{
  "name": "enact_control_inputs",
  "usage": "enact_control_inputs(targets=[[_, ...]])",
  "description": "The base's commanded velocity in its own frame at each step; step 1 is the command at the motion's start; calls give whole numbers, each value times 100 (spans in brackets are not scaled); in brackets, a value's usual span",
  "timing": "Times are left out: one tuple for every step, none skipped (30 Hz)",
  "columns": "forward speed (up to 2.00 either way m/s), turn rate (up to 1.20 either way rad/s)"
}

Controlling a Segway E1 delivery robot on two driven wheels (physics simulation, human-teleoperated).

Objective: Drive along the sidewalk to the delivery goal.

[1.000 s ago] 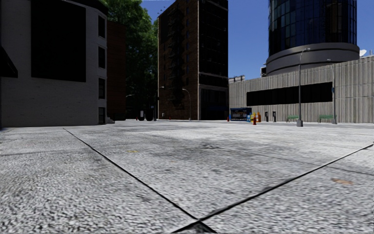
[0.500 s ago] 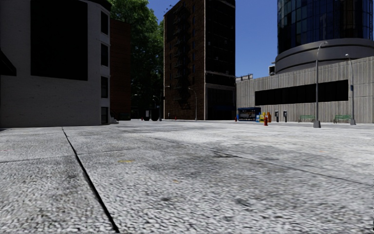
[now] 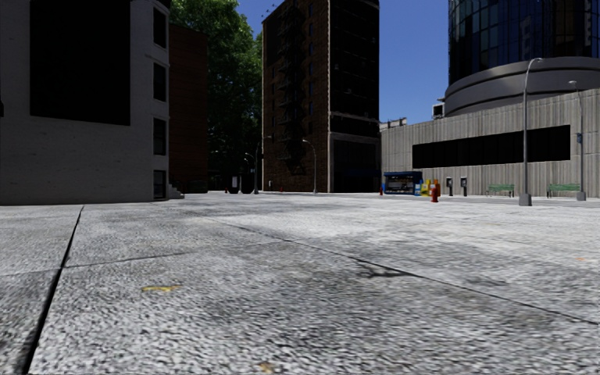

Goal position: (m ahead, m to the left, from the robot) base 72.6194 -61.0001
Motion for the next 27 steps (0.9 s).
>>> enact_control_inputs(targets=[[200,0],[200,0],[200,0],[200,7],[200,7],[200,14],[200,21],[200,24],[200,24],[200,25],[200,25],[200,25],[200,25],[200,25],[200,25],[200,25],[200,25],[200,25],[200,25],[200,25],[200,25],[200,25],[200,26],[200,26],[200,26],[200,26],[200,19]])
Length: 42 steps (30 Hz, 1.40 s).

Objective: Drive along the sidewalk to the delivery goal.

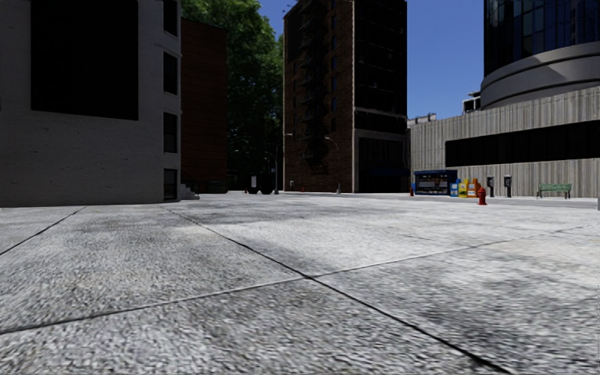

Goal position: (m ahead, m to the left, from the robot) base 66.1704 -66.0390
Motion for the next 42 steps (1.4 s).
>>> enact_control_inputs(targets=[[200,19],[200,10],[200,4],[200,2],[200,2],[200,1],[200,0],[200,0],[200,0],[200,0],[200,0],[200,0],[200,0],[200,0],[200,0],[200,0],[200,5],[200,15],[200,15],[200,19],[200,20],[200,21],[200,21],[200,21],[200,21],[200,21],[200,21],[200,21],[200,22],[200,22],[200,23],[200,28],[200,29],[200,29],[200,30],[200,30],[200,30],[200,30],[200,30],[200,30],[200,30],[200,30]])
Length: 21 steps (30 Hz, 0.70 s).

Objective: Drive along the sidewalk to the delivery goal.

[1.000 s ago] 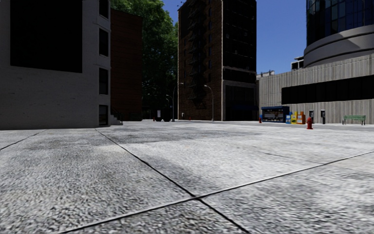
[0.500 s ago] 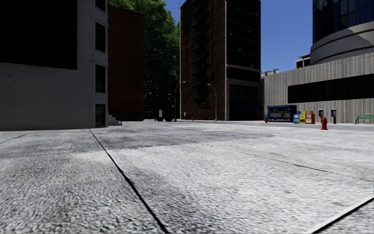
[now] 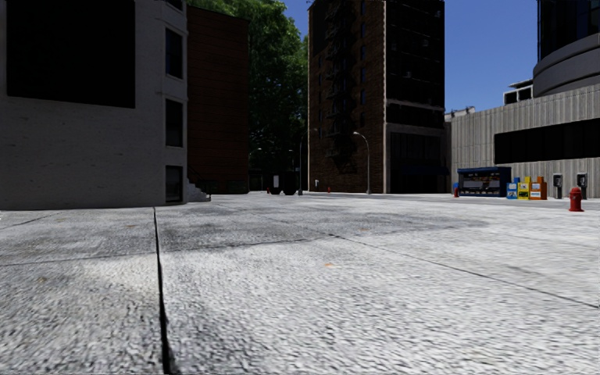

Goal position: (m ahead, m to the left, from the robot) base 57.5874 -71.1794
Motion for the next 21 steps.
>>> enact_control_inputs(targets=[[200,30],[200,30],[200,30],[200,30],[200,30],[200,30],[200,23],[200,4],[200,0],[200,0],[200,0],[200,0],[200,0],[200,0],[200,0],[200,0],[200,0],[200,0],[200,0],[200,0],[200,0]])
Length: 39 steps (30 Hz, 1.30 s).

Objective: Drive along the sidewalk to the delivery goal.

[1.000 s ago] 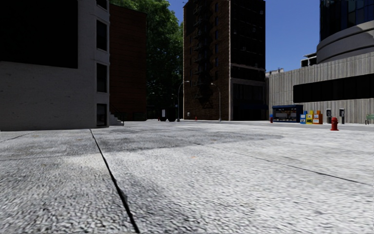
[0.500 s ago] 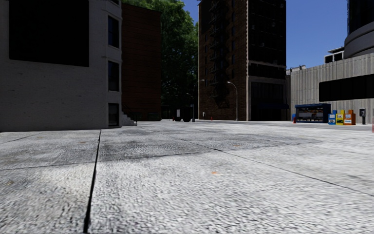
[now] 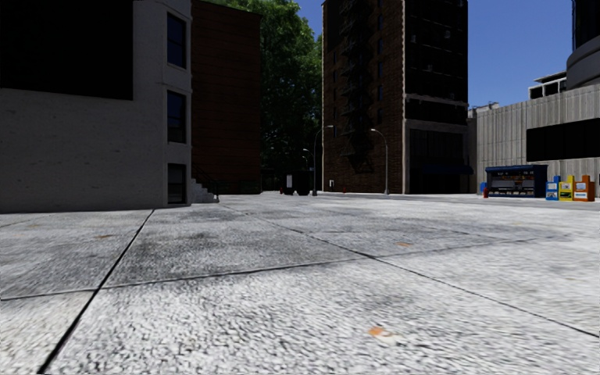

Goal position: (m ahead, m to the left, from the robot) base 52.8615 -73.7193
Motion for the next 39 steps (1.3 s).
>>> enact_control_inputs(targets=[[200,0],[200,0],[200,0],[200,0],[200,0],[200,0],[200,0],[200,0],[200,0],[200,0],[200,0],[200,0],[200,0],[200,0],[200,0],[200,0],[200,0],[200,0],[200,0],[200,0],[200,0],[200,0],[200,0],[200,0],[200,0],[200,0],[200,0],[200,0],[200,0],[200,0],[200,0],[200,0],[200,0],[200,0],[200,0],[200,0],[200,0],[200,0],[200,0]])
